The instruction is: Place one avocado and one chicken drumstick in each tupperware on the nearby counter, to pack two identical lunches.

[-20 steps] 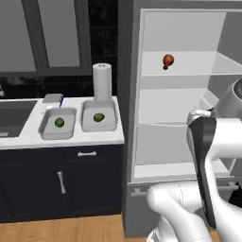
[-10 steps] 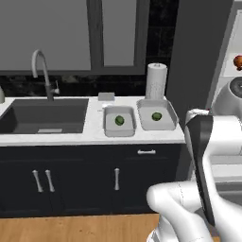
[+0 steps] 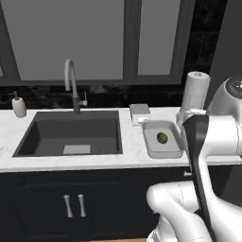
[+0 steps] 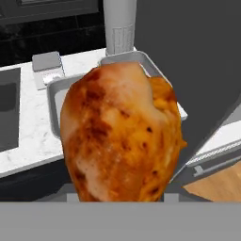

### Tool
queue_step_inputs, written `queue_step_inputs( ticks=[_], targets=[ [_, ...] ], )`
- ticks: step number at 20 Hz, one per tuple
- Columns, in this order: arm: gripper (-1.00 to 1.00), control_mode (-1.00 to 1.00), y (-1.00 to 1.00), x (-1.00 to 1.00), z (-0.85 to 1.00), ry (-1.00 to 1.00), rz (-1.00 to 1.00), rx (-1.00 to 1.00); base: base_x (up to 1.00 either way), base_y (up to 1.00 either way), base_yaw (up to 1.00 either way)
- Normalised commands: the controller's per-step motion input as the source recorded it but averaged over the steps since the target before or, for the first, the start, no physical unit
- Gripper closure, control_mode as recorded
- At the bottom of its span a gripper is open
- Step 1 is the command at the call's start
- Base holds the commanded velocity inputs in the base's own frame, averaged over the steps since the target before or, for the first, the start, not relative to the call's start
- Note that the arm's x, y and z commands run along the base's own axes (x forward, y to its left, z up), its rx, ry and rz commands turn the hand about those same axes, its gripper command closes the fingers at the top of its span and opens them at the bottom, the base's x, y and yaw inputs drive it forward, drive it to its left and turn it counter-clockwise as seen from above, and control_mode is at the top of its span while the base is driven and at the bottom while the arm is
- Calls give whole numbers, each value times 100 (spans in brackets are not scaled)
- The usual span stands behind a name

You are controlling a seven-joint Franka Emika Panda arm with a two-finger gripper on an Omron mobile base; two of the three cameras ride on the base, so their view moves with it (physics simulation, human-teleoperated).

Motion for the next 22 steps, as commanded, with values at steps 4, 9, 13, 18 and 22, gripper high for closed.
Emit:
queue_step_inputs(
  ticks=[4,9,13,18,22],
  targets=[
    [100,100,0,0,0,0,0,0,100,-7,-1],
    [100,-100,16,80,-73,10,0,0,20,-3,0],
    [100,-100,35,99,-100,18,0,0,0,0,0],
    [100,-100,-11,60,-100,16,2,3,0,0,0],
    [100,-100,-26,25,-100,6,5,10,0,0,0]
  ],
)
